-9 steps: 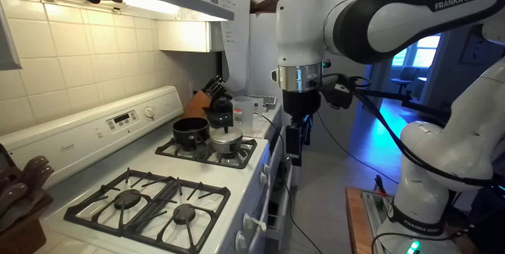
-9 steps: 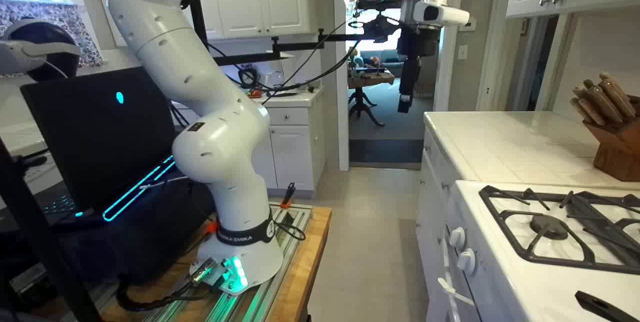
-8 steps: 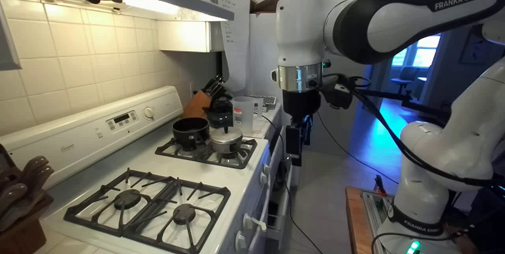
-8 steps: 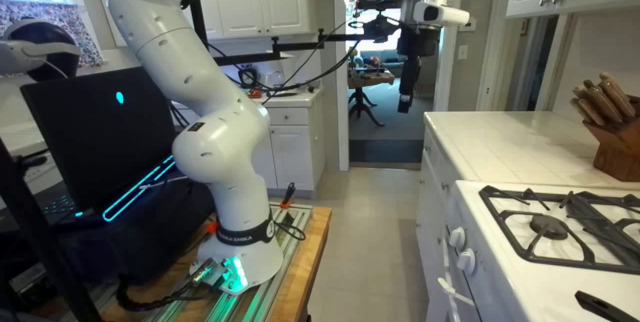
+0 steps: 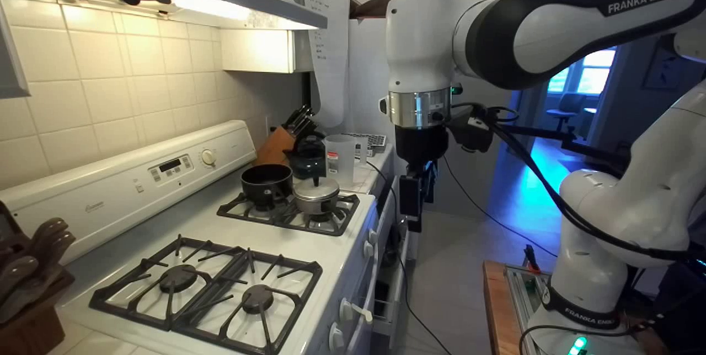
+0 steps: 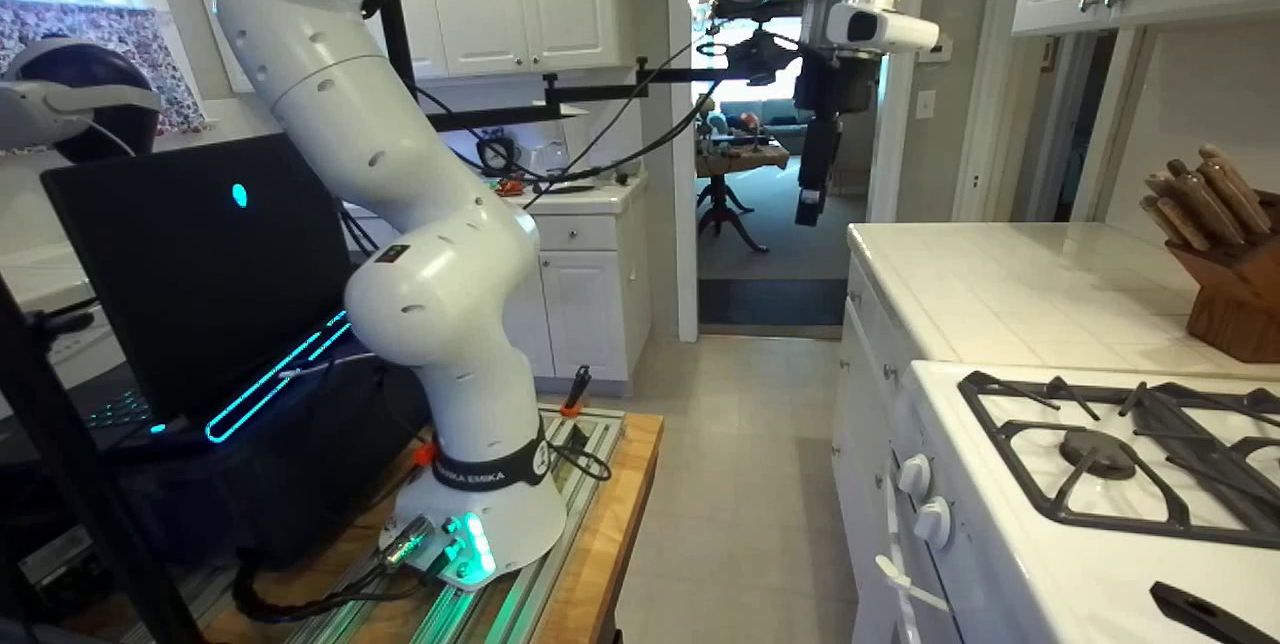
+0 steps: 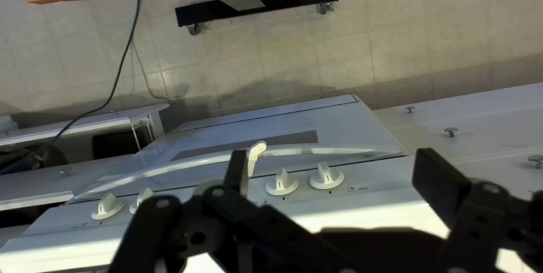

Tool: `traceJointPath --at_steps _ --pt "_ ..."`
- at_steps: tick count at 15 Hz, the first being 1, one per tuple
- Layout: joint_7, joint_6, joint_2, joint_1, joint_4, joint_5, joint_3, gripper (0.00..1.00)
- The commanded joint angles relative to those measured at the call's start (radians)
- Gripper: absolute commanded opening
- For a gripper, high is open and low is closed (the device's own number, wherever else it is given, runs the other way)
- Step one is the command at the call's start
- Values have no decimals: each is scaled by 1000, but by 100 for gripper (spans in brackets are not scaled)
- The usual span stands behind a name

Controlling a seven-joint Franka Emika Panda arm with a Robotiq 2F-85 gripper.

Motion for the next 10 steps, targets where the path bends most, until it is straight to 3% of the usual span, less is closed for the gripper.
traceJointPath --at_steps 1,4,10 --pt "46 -3 4 -10 0 -2 -35 100" --pt "99 38 -5 -48 -16 -6 -76 100" --pt "-39 230 16 -78 -36 -141 -129 100"
